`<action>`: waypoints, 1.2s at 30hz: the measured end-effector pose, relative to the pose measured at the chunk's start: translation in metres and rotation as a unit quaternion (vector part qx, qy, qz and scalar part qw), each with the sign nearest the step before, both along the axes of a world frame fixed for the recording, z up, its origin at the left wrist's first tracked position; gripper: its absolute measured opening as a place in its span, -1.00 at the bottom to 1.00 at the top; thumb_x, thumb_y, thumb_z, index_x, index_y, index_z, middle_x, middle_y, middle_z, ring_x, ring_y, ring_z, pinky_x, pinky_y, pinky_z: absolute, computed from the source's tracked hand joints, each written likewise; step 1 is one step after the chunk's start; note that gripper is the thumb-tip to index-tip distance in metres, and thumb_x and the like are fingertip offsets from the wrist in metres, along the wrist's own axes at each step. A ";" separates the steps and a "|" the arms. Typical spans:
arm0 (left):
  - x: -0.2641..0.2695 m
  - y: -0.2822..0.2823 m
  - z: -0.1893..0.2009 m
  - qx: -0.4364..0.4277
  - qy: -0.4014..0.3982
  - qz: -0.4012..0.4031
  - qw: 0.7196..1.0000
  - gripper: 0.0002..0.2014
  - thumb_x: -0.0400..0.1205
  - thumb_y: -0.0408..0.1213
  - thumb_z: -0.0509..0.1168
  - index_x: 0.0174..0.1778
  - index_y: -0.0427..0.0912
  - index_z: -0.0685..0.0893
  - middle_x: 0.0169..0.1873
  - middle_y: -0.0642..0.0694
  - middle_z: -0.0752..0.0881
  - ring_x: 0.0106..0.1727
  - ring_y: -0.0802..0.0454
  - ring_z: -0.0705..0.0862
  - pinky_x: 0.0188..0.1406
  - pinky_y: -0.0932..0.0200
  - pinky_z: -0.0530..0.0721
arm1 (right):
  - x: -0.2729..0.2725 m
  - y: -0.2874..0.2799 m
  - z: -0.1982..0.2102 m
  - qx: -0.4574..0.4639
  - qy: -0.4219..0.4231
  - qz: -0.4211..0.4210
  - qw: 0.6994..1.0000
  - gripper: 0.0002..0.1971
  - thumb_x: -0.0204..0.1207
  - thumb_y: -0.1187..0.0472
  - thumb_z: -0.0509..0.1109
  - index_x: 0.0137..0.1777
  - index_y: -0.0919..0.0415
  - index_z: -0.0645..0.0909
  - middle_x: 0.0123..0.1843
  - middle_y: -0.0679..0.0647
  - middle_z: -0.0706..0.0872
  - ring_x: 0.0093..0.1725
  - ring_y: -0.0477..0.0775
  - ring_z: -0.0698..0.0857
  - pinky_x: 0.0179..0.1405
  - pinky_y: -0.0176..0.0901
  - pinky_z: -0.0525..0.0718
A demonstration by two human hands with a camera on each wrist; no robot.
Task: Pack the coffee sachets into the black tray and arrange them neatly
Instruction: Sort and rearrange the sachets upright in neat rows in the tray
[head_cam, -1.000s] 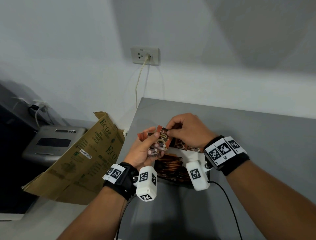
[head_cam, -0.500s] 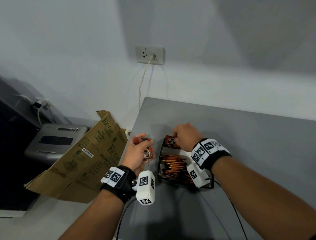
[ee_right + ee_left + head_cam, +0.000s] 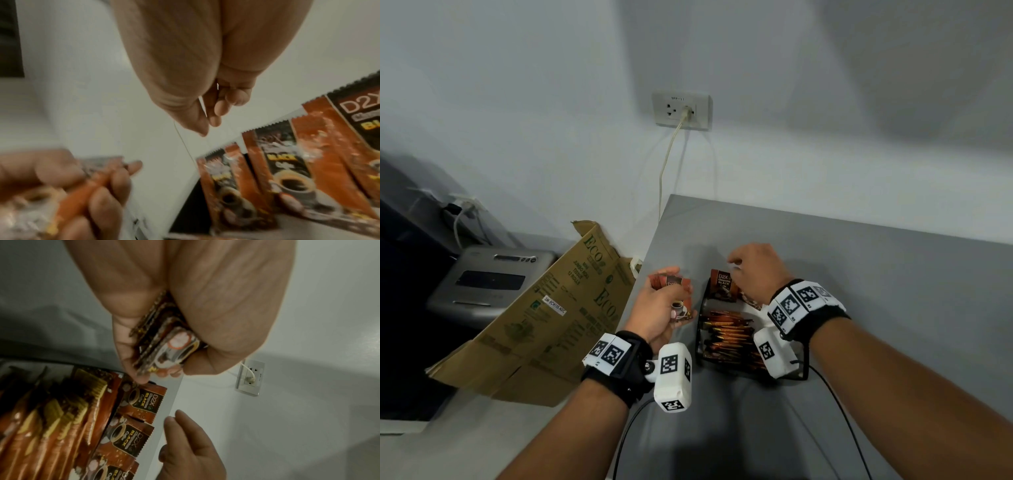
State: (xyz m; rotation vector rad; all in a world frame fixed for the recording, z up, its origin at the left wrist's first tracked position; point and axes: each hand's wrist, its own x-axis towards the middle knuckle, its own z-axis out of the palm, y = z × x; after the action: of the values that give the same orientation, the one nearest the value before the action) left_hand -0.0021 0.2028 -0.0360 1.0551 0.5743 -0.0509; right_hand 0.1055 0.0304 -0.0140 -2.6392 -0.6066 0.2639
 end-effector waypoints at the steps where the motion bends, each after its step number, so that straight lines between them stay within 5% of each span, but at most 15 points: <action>1: 0.001 -0.002 0.002 0.002 -0.006 -0.008 1.000 -0.51 0.56 -0.70 0.23 0.32 -0.14 0.60 -0.12 -0.23 0.73 -0.32 -0.07 0.73 -0.33 0.00 0.76 | -0.001 -0.001 0.005 0.041 0.003 -0.006 0.999 -0.76 0.59 0.24 0.39 0.20 0.18 0.79 0.13 0.07 0.81 0.09 0.00 0.73 0.15 -0.29 0.63; 4: 0.004 -0.013 0.009 0.000 -0.029 -0.037 0.999 -0.33 0.34 -0.69 0.37 0.39 -0.23 0.54 -0.17 -0.26 0.75 -0.34 -0.12 0.76 -0.43 0.06 0.75 | -0.014 -0.002 0.024 0.154 0.079 0.013 0.985 -0.84 0.53 0.19 0.50 0.08 0.06 0.81 -0.09 -0.19 0.79 -0.12 -0.29 0.71 -0.09 -0.60 0.54; 9: 0.015 -0.031 0.013 -0.006 -0.058 -0.051 0.997 -0.21 0.18 -0.70 0.44 0.38 -0.25 0.52 0.09 -0.40 0.70 -0.11 -0.19 0.78 -0.25 0.00 0.80 | -0.022 -0.003 0.033 0.193 0.120 0.041 0.973 -0.84 0.39 0.30 0.58 -0.12 0.00 0.83 -0.21 -0.07 0.85 -0.21 -0.15 0.79 -0.10 -0.41 0.66; 12: 0.015 -0.031 0.012 0.010 -0.053 -0.055 0.997 -0.30 0.36 -0.75 0.47 0.39 -0.23 0.52 -0.02 -0.34 0.74 -0.24 -0.12 0.79 -0.31 0.02 0.80 | -0.021 -0.009 0.036 0.165 0.098 0.036 0.981 -0.84 0.43 0.31 0.54 -0.17 0.00 0.81 -0.24 -0.11 0.83 -0.24 -0.20 0.75 -0.19 -0.53 0.55; 17: 0.010 -0.014 0.006 0.022 -0.019 0.016 0.999 -0.63 0.58 -0.48 0.45 0.22 -0.05 0.59 -0.18 -0.14 0.70 -0.32 -0.01 0.70 -0.48 0.13 0.68 | -0.008 -0.022 0.033 0.101 0.029 -0.029 0.994 -0.85 0.53 0.28 0.42 -0.11 0.03 0.79 -0.16 -0.15 0.75 -0.19 -0.24 0.66 -0.29 -0.60 0.43; 22: 0.003 -0.004 0.003 0.039 -0.005 0.039 0.998 -0.62 0.59 -0.51 0.41 0.26 -0.07 0.57 -0.15 -0.13 0.68 -0.30 -0.01 0.70 -0.40 0.10 0.69 | -0.008 -0.012 0.010 0.021 0.046 -0.011 0.999 -0.79 0.54 0.39 0.34 -0.07 0.20 0.82 -0.07 0.08 0.83 -0.11 0.05 0.78 -0.04 -0.09 0.78; 36: -0.005 -0.002 0.001 0.036 0.008 0.032 0.999 -0.66 0.61 -0.55 0.36 0.16 -0.04 0.60 -0.19 -0.12 0.69 -0.30 0.00 0.70 -0.35 0.05 0.68 | -0.007 0.001 -0.011 -0.030 0.046 -0.009 0.998 -0.82 0.61 0.38 0.35 0.06 0.18 0.75 0.06 0.16 0.78 -0.02 0.14 0.75 -0.04 -0.09 0.73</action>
State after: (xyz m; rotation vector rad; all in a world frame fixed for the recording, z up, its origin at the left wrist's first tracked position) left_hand -0.0070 0.2005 -0.0352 1.1071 0.6280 0.0184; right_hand 0.0988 0.0312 -0.0251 -2.6717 -0.5519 0.4013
